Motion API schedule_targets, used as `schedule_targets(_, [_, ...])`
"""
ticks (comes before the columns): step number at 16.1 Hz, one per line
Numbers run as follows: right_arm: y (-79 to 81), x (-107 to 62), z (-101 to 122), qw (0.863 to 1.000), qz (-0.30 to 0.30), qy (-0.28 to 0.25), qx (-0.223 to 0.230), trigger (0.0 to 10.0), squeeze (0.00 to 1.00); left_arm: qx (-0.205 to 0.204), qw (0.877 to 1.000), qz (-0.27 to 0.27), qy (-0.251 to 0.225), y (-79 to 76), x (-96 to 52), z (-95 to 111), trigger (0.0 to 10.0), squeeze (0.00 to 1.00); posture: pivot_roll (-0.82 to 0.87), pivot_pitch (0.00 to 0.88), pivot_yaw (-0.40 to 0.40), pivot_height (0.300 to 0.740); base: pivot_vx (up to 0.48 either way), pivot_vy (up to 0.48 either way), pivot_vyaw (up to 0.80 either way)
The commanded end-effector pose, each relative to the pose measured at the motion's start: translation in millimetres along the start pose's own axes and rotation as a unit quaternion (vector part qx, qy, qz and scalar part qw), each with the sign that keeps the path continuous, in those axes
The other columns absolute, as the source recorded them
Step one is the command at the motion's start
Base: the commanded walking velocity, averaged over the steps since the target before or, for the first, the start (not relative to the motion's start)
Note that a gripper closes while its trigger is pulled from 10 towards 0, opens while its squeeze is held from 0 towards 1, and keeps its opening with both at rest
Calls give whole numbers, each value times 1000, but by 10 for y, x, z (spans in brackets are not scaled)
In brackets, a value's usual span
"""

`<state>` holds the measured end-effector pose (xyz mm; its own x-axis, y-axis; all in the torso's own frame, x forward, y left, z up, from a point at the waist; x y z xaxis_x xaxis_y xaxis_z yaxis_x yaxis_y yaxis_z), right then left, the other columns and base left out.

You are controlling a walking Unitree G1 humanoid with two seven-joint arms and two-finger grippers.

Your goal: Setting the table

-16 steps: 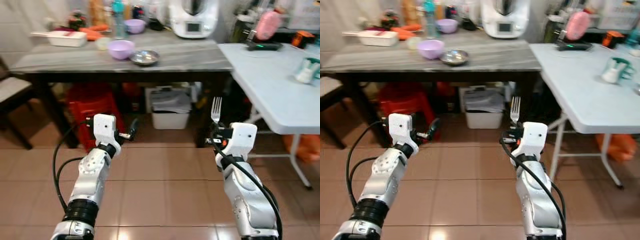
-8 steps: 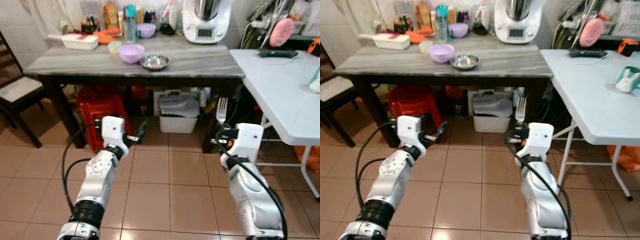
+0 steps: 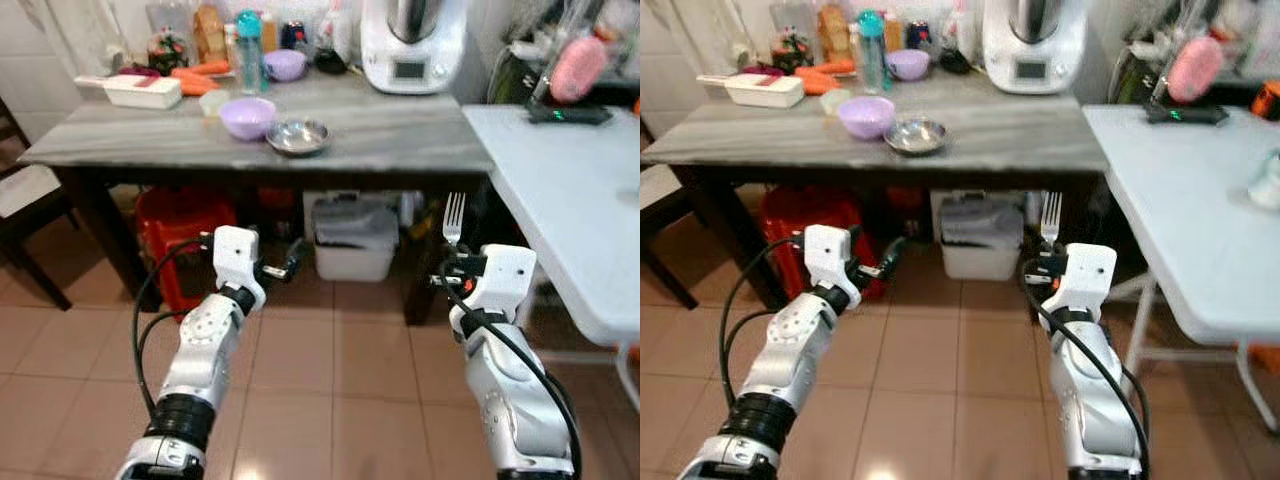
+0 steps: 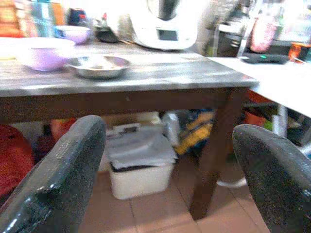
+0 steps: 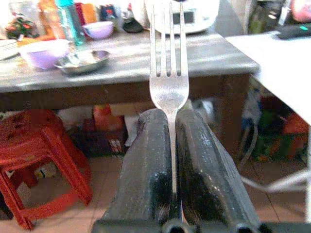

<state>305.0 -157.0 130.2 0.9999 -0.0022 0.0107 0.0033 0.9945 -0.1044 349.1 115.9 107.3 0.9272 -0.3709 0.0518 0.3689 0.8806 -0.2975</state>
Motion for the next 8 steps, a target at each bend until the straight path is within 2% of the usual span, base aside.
schedule_targets(1, [87, 12, 89, 1000, 13, -17, 5, 10000, 0, 5, 1000, 12, 0, 92, -36, 23, 10000, 0, -129, 0, 8, 740, 405, 0, 0])
schedule_targets(8, [88, 16, 82, 1000, 11, -16, 7, 10000, 0, 5, 1000, 8, 2, 73, -25, 16, 10000, 0, -130, 0, 12, 740, 401, 0, 0])
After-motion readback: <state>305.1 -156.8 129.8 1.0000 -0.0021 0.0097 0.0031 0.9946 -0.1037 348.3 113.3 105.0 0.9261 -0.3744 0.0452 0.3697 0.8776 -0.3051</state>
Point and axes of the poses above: a point about 5 cm out from each wrist's last joint towards the gripper, its own x axis pointing out of the wrist towards the gripper, its own z axis along the axis of the wrist's last joint, y = z × x, the point moved 2 cm from there along x, pointing out of the wrist towards the gripper, and after that the axes turned 13 degrees about -x, right-handed, at the moved point
